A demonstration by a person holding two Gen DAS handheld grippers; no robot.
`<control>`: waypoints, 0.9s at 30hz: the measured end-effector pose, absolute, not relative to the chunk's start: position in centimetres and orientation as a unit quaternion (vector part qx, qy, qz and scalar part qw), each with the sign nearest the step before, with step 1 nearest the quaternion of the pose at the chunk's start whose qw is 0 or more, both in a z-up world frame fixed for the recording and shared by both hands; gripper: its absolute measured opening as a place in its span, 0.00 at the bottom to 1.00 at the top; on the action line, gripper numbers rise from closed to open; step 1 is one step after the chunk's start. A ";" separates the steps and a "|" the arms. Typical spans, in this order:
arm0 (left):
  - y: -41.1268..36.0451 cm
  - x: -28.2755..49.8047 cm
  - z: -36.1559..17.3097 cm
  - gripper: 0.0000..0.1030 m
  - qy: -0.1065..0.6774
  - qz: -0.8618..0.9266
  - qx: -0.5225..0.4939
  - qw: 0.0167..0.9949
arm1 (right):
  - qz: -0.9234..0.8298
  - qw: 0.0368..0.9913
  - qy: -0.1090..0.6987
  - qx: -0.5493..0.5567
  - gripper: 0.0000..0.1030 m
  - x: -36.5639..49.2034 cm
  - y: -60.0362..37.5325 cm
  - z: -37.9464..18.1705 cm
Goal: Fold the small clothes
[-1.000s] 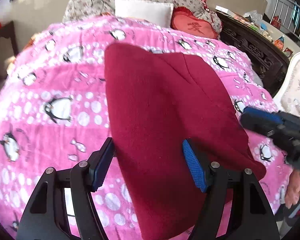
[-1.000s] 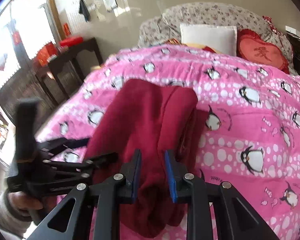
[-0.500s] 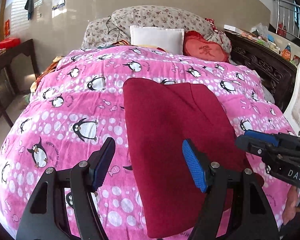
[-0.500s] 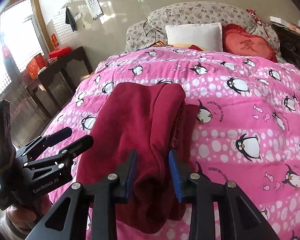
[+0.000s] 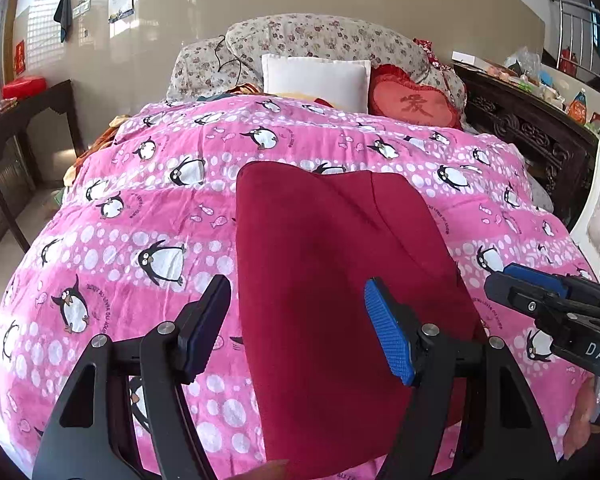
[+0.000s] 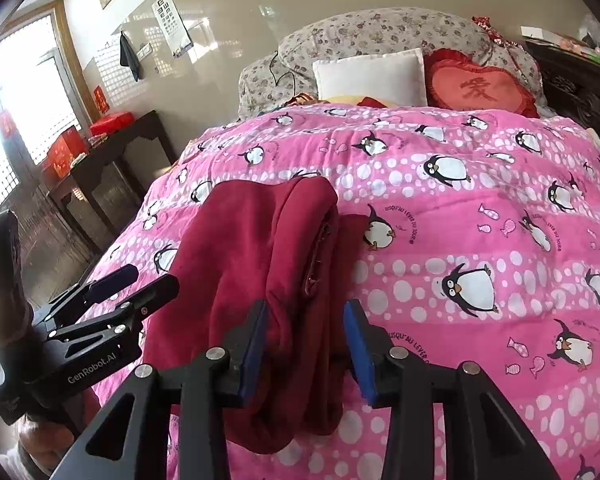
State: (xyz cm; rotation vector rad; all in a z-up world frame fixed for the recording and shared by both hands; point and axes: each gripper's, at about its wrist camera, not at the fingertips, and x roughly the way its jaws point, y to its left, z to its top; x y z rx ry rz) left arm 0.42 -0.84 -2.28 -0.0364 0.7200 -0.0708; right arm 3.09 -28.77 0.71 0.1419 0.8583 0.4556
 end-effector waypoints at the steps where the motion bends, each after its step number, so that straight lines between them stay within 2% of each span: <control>1: -0.9 0.4 -2.3 0.68 0.350 -0.031 -0.014 0.936 | 0.218 0.882 0.411 0.068 0.41 3.1 -28.7 0.7; 27: 0.2 -0.2 -2.9 0.68 0.347 -0.020 -0.021 0.938 | 0.225 0.878 0.420 0.054 0.45 3.0 -26.5 0.4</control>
